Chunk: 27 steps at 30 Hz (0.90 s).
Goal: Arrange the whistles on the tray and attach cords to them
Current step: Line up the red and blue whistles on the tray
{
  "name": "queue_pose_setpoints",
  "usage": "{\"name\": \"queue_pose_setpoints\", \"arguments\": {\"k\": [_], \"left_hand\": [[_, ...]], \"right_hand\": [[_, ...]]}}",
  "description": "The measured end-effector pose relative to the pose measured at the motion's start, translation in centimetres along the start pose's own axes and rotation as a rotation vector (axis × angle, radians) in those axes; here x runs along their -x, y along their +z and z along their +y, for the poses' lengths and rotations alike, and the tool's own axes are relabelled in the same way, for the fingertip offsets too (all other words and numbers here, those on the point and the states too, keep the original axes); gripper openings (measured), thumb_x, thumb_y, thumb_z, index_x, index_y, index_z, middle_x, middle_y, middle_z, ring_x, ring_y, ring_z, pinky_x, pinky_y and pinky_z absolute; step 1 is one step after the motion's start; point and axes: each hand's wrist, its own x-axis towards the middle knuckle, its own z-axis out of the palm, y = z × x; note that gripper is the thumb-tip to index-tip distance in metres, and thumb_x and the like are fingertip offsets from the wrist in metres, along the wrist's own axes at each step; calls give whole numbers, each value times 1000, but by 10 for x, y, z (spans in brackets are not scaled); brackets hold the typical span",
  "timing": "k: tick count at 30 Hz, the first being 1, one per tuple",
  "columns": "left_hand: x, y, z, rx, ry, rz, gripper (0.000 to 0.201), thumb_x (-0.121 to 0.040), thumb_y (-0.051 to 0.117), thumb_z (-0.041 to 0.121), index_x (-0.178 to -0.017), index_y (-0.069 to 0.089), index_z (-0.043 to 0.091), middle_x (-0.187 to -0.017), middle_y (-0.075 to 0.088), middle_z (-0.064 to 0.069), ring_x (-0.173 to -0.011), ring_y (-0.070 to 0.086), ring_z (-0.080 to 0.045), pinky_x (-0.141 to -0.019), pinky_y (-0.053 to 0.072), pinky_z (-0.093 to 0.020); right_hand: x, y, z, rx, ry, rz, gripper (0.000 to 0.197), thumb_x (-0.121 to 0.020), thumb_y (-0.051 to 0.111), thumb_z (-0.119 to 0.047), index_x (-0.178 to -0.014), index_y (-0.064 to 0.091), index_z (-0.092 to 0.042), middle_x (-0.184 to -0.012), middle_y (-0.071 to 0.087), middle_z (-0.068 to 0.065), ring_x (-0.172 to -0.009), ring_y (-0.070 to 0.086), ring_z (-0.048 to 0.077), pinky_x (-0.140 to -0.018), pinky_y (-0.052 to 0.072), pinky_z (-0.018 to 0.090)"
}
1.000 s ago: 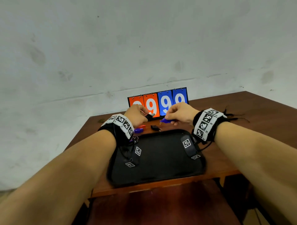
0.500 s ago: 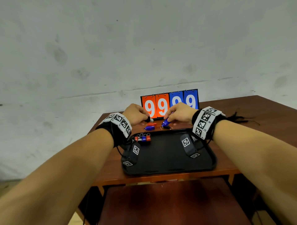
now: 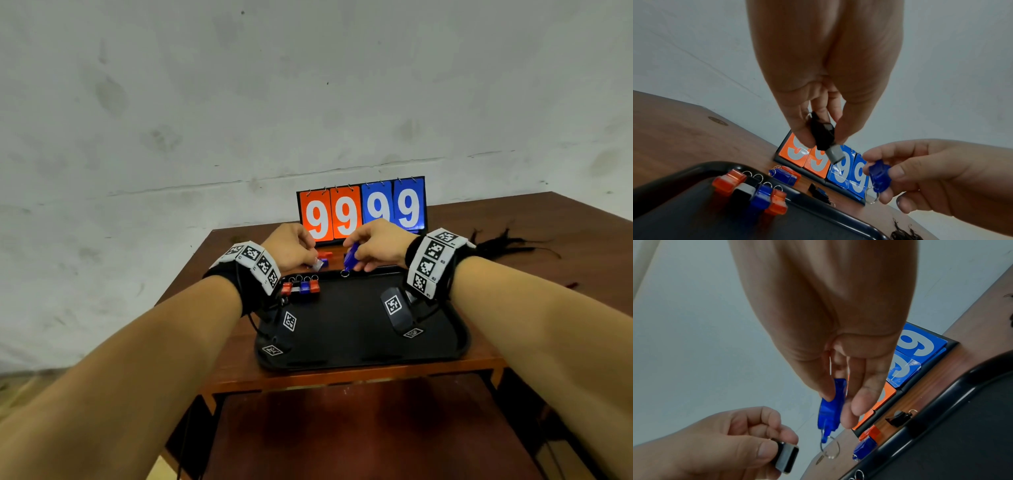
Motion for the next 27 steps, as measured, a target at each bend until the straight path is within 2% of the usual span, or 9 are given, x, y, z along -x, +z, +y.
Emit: {"name": "queue_pose_setpoints", "arguments": {"k": [2,6,9,11,14,16,19,22,27], "left_hand": [[-4,1,-3,-45,40,-11,32,-69,85,18,-91,62,19,-93,71,1,-88,67,-14,-75,53,-26],[-14,8,-10,-69,77,-11,30,-68,86,21,-91,67,18,-92,69,3,-85,63,-10,-70,47,-20],[-23,14,-15,-31,82,-18,18,-74,82,15,-89,72,16,-94,71,0,-87,66,-13,-79,55,-29],[-29,18,-19,98,43,-48,18,-78,78,7,-92,71,13,-96,74,-5,-90,71,-17,-84,58,-34],[-36,24,-24,222,-11,-84,22,-82,72,-1,-99,63,8,-98,75,-12,-88,73,-19,-75,60,-28],[-41,29,-27,259,-25,-86,23,-81,72,-3,-98,61,8,-99,73,-15,-87,73,-23,-73,61,-30],[-49,34,-31,265,-36,-68,19,-82,72,-1,-95,62,9,-99,70,-17,-82,73,-24,-72,61,-32],[-54,36,-33,274,-49,-88,7,-89,65,4,-92,66,10,-102,70,-14,-88,73,-26,-76,61,-35],[-57,39,-32,259,-69,-120,12,-93,60,8,-95,71,13,-103,70,-10,-89,73,-24,-78,61,-36]], "right_hand": [[-5,1,3,8,-12,-12,28,-90,61,2,-113,62,-14,-111,66,14,-90,73,25,-74,59,31],[-16,4,8,76,-35,-33,26,-88,65,-1,-111,66,-14,-106,67,9,-89,73,20,-75,60,31],[-25,10,11,33,-24,-57,24,-90,64,-5,-112,66,-14,-103,69,8,-89,73,19,-78,61,33],[-32,14,14,14,-22,-71,26,-91,63,-4,-115,64,-13,-104,69,10,-90,73,20,-79,61,34],[-41,19,19,-23,-26,-75,33,-89,64,0,-120,61,-13,-106,69,11,-89,74,22,-80,61,35],[-47,22,22,-49,-21,-73,36,-88,64,1,-121,59,-12,-106,68,12,-89,74,23,-80,60,36],[-53,22,26,-60,-8,-73,34,-87,66,1,-119,58,-9,-104,69,14,-88,74,25,-79,60,35],[-58,23,29,-64,22,-104,27,-88,65,-1,-114,59,-7,-102,70,16,-85,73,24,-72,58,29],[-65,27,34,-32,0,-119,28,-89,64,0,-117,62,-6,-103,71,16,-83,73,22,-68,58,24]]}}
